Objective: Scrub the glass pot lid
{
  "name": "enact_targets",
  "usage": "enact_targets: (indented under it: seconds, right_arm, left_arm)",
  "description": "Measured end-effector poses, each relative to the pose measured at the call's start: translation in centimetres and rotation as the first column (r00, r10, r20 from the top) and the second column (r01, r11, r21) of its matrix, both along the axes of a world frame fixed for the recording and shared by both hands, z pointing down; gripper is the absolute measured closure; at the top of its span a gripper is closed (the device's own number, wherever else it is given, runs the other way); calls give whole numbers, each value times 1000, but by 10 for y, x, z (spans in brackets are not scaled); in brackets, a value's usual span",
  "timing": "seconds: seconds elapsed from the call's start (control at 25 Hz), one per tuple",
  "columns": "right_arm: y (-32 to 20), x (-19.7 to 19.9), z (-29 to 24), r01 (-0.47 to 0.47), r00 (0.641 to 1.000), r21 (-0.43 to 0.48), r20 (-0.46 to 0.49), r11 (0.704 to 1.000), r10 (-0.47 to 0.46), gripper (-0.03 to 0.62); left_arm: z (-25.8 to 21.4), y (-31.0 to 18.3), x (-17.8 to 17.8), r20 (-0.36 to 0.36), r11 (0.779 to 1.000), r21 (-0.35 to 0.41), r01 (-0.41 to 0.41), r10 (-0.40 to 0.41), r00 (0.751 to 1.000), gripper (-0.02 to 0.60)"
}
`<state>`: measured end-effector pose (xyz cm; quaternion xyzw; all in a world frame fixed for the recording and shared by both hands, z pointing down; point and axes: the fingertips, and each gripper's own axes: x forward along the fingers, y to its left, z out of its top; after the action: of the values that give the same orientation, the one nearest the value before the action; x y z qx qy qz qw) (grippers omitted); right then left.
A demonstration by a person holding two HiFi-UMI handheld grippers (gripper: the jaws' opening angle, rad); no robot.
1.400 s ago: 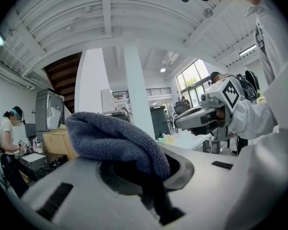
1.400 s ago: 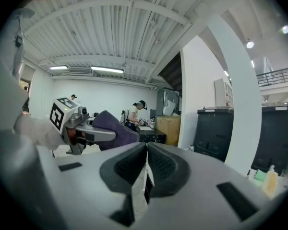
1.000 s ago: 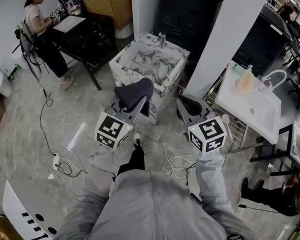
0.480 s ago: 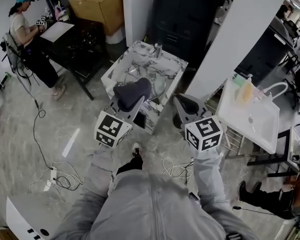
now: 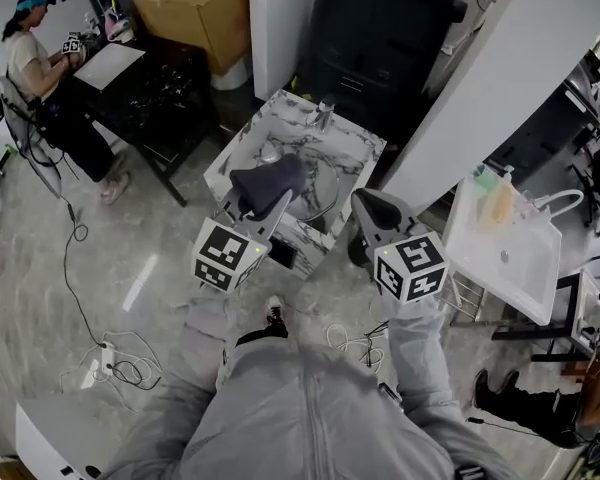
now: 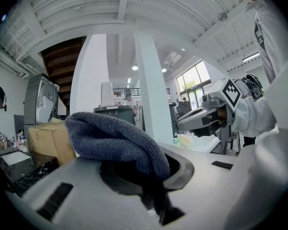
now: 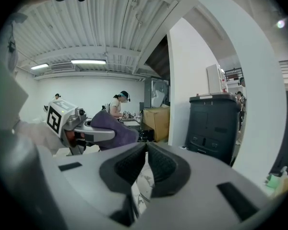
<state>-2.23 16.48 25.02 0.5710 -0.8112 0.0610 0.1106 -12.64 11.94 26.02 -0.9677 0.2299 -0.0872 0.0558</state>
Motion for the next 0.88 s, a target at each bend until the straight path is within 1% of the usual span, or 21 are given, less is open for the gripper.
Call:
enact_targets:
  seconds: [0.2,0.44,0.68,0.88]
  right_arm:
    - [-30,4,8,-16,1000,-32,-10,999,16,559]
    - [-68,11,13,-34,999,-46,-11,998,33,559]
    - [-105,23,21,-67,998,-71,3,995,68,559]
    - [-127,31,28,-95,995,-93,16,991,97,559]
  left_arm:
    - [5,-31,4,1,1000,-14,-9,9,1000,514]
    - [11,-72,11,8,999,-27,-25,25,1000,514]
    - [21,-111,17,21,999,-39,-36,36,999,514]
    - [36,-139,17,55,998,-54,-32,35,998,514]
